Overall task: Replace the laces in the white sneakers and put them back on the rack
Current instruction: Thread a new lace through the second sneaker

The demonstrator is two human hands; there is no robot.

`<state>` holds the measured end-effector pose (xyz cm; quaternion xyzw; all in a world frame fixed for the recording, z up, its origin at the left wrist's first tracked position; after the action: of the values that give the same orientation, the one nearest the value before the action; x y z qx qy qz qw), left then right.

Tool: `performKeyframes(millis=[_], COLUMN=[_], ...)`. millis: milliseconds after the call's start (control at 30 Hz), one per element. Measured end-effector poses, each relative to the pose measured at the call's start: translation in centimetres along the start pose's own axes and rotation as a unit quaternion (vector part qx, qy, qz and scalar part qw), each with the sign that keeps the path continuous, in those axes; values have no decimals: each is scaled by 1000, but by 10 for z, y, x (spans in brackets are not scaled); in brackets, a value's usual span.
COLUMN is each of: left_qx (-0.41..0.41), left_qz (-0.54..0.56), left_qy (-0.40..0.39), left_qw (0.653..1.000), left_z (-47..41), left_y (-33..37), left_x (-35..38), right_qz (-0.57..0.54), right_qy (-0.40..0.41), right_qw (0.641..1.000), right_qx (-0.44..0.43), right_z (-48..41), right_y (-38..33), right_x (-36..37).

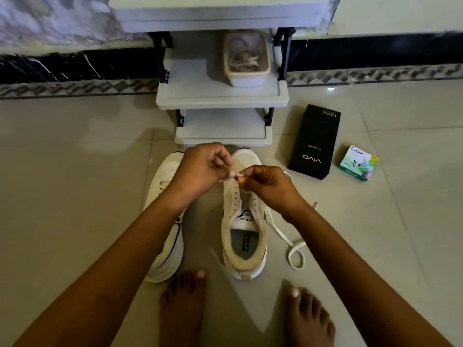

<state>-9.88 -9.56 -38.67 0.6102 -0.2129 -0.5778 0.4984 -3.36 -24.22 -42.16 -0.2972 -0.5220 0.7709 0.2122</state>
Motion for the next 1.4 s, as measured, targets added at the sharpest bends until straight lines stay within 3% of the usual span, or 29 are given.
performKeyframes(millis=[167, 367, 633, 900, 1167, 1400], left_qx=[-32, -144, -132, -227, -238, -202], left_qz=[80, -74, -83, 96, 135, 159], left_qy=[-19, -129, -93, -15, -27, -48], left_qw=[996, 978, 983, 969, 961, 965], left_z=[5, 21, 15, 17, 16, 19], left_y=[-4, -26, -23, -41, -44, -48], left_x=[12, 39, 34, 37, 37, 34], right_qz=[-10, 50, 148, 191, 228, 205], right_qy=[31, 112, 90, 73, 60, 74], right_qw=[999, 992, 985, 979, 972, 975], right_qx=[-3, 39, 28, 24, -6, 29], right_z=[1, 1, 2, -1, -1, 0], right_y=[8, 25, 39, 36, 36, 38], right_x=[-5, -1, 15, 19, 20, 22])
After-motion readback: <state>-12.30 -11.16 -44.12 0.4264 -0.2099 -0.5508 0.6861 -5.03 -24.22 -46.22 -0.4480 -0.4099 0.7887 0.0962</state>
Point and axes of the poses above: each hand's wrist, its own z-axis away from the middle knuckle, its own x-axis out of the palm, y = z × x, the point moved 1 cm from there along -z, towards the middle knuckle, and after that the axes turned 3 degrees about z, right-handed, at the moved point
